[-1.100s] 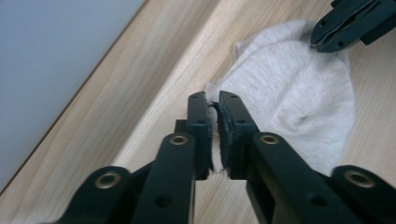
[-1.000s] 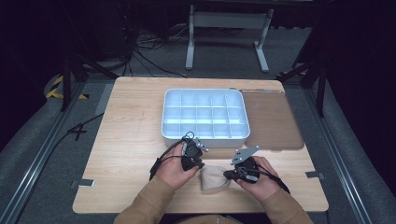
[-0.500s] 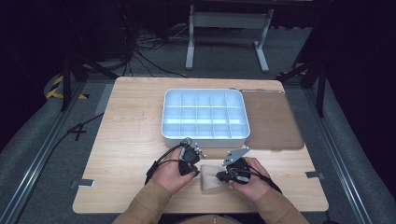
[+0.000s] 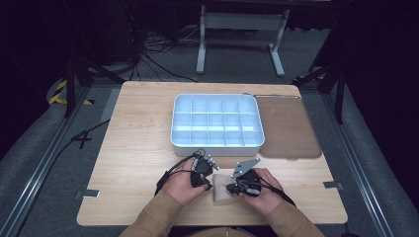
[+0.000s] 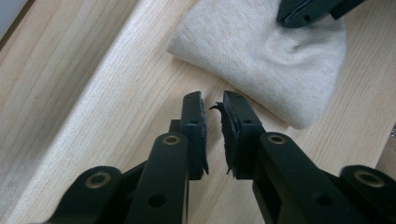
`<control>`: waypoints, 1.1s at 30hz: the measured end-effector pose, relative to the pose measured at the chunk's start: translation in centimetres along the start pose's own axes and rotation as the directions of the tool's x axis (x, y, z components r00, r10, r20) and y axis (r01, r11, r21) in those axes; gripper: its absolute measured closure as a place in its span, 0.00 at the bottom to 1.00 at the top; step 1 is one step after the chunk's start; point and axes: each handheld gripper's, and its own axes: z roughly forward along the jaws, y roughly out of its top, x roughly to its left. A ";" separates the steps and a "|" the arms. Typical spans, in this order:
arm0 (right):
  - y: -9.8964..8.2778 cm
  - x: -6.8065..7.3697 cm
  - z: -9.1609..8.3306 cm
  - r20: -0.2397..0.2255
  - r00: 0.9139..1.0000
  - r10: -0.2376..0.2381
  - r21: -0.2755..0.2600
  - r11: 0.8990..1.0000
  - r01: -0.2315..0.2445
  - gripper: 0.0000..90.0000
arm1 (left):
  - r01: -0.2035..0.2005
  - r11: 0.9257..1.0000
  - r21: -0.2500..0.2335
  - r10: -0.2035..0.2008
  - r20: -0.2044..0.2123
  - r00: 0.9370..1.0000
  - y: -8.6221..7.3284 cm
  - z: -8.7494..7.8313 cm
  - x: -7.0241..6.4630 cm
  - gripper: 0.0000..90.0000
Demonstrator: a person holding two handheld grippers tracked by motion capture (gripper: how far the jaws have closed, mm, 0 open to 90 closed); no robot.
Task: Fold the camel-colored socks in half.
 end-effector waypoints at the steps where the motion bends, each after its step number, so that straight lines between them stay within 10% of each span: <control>1: 0.0 0.0 0.0 0.000 1.000 0.000 0.000 1.000 0.000 0.99 | 0.000 1.000 0.000 0.000 0.000 1.000 0.0 0.0 0.0 0.88; 22: -0.3 -0.1 0.1 0.009 1.000 -0.001 -0.026 1.000 0.001 1.00 | -0.014 1.000 0.012 0.014 0.017 1.000 0.7 0.7 0.0 0.90; 33: -0.7 -0.1 0.0 0.012 1.000 -0.001 -0.046 0.999 0.001 1.00 | -0.062 0.996 -0.069 0.062 0.008 0.998 1.3 -0.1 -0.7 0.91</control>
